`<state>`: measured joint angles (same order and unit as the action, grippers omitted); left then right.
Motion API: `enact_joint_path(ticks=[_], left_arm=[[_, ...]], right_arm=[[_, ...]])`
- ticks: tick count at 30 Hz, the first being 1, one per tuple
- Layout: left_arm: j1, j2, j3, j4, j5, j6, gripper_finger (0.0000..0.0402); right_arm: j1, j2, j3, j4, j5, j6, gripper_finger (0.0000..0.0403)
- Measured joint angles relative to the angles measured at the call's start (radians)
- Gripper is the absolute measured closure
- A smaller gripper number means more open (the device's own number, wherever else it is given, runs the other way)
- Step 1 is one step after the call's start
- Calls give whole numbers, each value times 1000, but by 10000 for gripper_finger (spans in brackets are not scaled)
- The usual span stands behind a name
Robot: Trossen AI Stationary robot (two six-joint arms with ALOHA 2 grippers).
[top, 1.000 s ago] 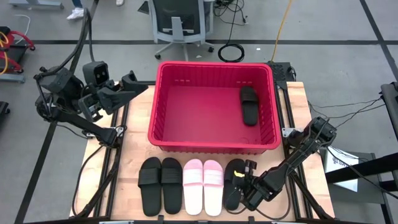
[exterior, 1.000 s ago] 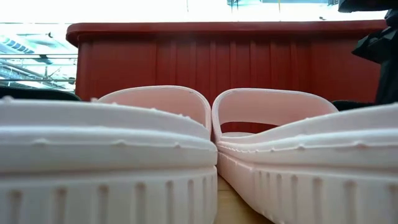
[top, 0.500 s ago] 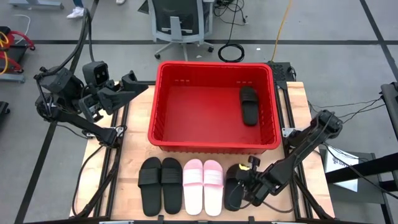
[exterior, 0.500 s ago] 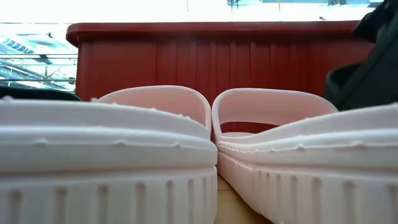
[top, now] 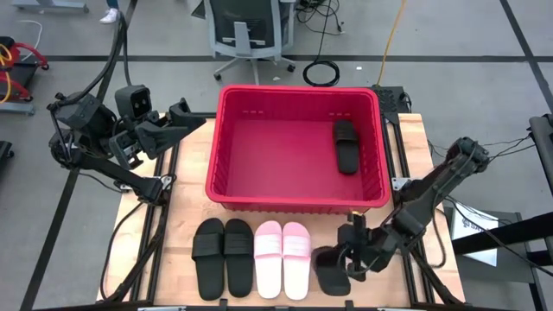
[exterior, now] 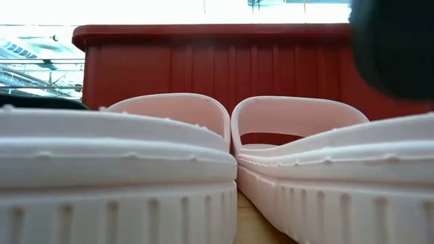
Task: Pick and place slides into bin
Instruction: Put the black slide into the red bin
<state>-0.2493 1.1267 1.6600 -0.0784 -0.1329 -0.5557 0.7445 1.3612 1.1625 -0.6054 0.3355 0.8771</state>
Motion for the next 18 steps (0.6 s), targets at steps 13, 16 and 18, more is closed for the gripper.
enact_joint_path(ticks=[13, 16, 18], left_arm=[[0, 0, 0, 0, 0, -4, 174], [0, 0, 0, 0, 0, -5, 174], [0, 0, 0, 0, 1, -5, 174]], right_arm=[[-108, -89, 2, 434, -21, -268, 403], [-145, -90, 2, 538, -47, -322, 403], [-168, -89, 2, 600, -53, -357, 403]])
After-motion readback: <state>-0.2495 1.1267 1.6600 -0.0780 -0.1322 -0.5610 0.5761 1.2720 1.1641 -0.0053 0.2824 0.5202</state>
